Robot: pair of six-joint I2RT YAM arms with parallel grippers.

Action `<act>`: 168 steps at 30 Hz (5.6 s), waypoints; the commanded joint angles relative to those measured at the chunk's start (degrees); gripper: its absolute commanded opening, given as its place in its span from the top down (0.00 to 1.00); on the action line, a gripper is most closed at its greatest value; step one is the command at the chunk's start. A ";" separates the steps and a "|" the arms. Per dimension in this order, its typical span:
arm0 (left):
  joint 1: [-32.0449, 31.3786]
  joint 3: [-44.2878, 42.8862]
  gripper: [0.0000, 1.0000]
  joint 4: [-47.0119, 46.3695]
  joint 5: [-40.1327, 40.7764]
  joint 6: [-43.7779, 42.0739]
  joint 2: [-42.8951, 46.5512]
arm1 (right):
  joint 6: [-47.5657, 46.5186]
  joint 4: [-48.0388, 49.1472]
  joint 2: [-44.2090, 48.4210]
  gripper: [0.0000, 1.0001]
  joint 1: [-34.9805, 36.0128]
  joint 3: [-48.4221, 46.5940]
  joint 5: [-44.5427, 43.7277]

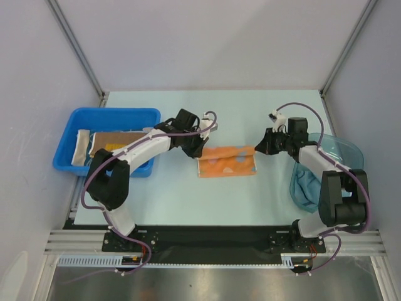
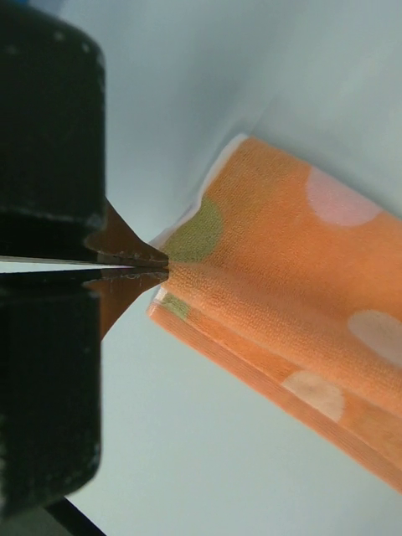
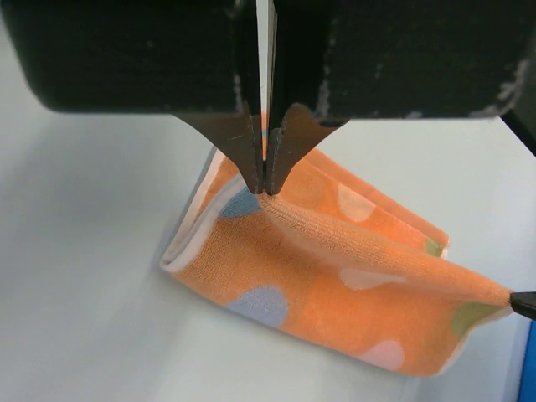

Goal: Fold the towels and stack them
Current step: Fold the towel, then neatly place the folded towel into the bin

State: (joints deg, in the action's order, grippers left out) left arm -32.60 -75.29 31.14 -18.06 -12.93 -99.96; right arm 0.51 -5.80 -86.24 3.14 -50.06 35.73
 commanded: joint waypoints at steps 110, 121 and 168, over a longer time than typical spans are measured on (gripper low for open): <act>-0.89 17.99 0.86 -20.25 7.69 45.54 -7.00 | 21.81 -10.19 17.68 0.00 14.70 4.89 -17.44; -0.89 4.64 1.00 -3.73 17.00 38.86 -2.87 | 21.63 -10.98 20.32 0.00 14.71 4.10 -17.44; 38.13 -6.10 1.00 10.53 44.08 4.14 8.56 | 18.73 -5.71 12.76 0.00 14.71 2.25 -16.83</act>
State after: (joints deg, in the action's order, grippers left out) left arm 3.49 -80.25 44.62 24.14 -6.55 -90.06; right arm 20.53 -14.41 -72.93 17.56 -45.47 17.96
